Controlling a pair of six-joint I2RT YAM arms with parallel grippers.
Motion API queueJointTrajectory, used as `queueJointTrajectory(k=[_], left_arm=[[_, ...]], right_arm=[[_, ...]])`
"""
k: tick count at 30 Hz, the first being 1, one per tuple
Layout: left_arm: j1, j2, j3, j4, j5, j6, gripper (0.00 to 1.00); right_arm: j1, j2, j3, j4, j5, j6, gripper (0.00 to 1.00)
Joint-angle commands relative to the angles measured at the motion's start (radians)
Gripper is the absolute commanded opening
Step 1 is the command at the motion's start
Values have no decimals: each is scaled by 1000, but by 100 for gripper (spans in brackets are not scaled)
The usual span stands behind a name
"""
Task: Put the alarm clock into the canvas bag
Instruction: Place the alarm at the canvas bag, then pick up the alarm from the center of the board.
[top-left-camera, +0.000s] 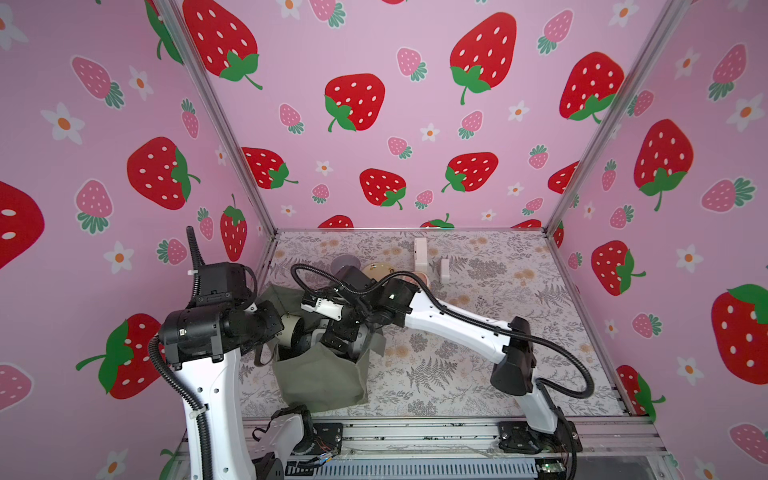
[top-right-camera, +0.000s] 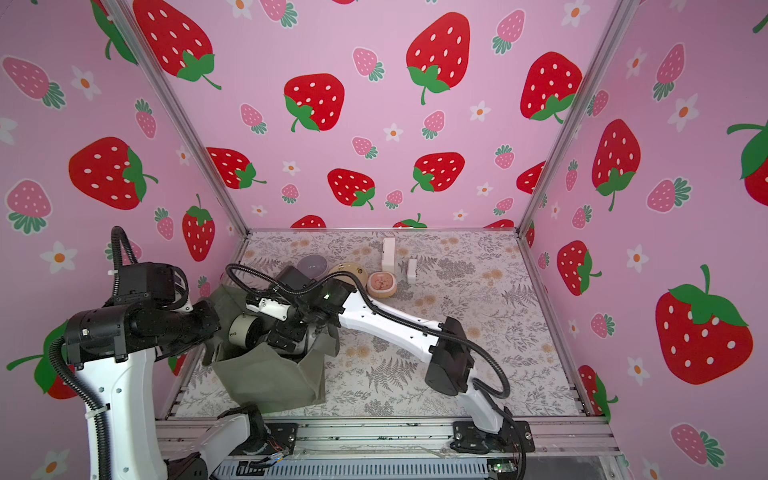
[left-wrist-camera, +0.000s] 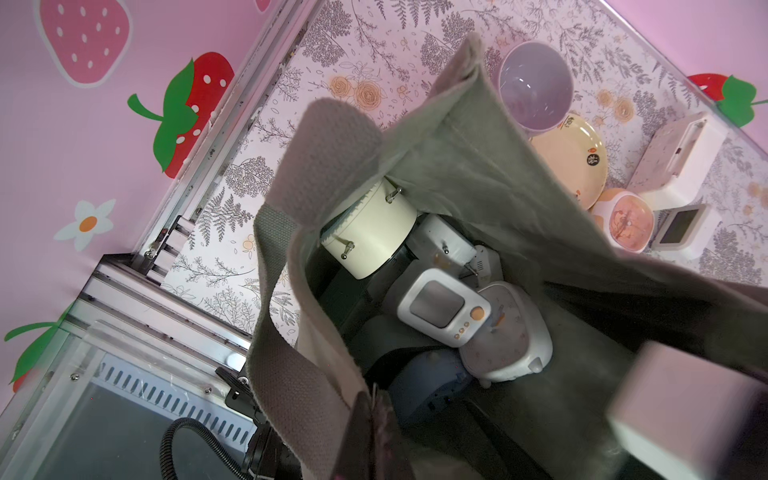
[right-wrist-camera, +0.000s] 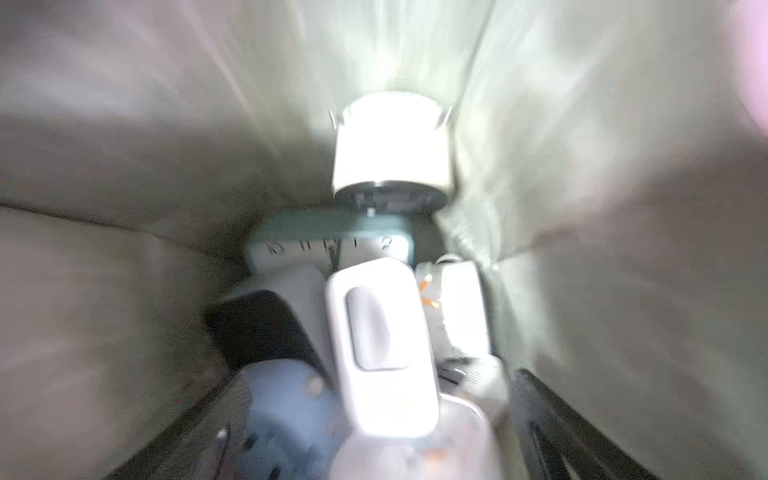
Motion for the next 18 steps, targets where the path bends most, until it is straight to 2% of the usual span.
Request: queueJointTrajectory(k=[1, 6, 13, 14, 15, 18], left_arm=[[2, -13, 20, -13, 10, -14, 0], [4, -24, 22, 14, 36, -41, 0], [4, -5, 61, 24, 61, -61, 2], [4, -4, 68, 23, 60, -57, 6], [4, -3, 74, 20, 58, -54, 14], [3, 9, 93, -3, 39, -45, 29]], right_arm=[[-32, -135, -7, 58, 79, 46, 100], [-138, -274, -86, 92, 142, 206, 100], [-393, -553, -449, 318, 99, 497, 100], [-441, -583, -498, 324, 94, 546, 100], [-485, -608, -537, 322, 93, 581, 98], [-589, -644, -630, 319, 78, 617, 92]])
